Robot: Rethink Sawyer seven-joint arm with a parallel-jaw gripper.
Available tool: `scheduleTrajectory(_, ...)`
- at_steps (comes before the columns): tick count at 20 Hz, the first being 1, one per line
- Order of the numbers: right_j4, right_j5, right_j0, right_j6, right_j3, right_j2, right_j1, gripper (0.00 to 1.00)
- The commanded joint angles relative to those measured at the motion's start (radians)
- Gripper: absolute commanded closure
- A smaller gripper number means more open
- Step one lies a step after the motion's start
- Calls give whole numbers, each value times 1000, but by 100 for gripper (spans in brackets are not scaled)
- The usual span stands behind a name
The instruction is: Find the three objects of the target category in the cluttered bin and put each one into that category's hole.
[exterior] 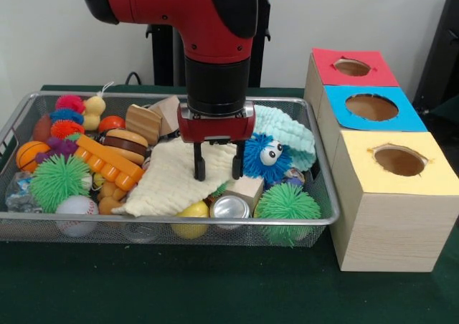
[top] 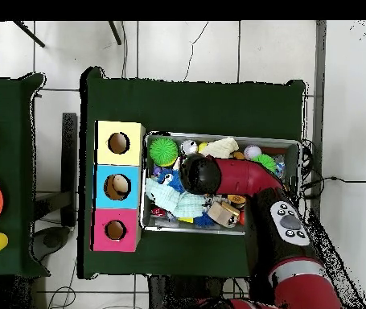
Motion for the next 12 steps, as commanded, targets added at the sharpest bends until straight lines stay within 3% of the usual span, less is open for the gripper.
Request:
scheduleTrajectory(1, -48, -64, -25, 55, 18, 35, 33, 0)
scheduleTrajectory(2, -50, -76, -29, 54, 19, 39, 33, 100)
scheduleTrajectory(5, -56, -126, -27, 80, 35, 31, 26, 100)
scheduleTrajectory(12, -28, -68, -25, 76, 22, 25, 42, 100)
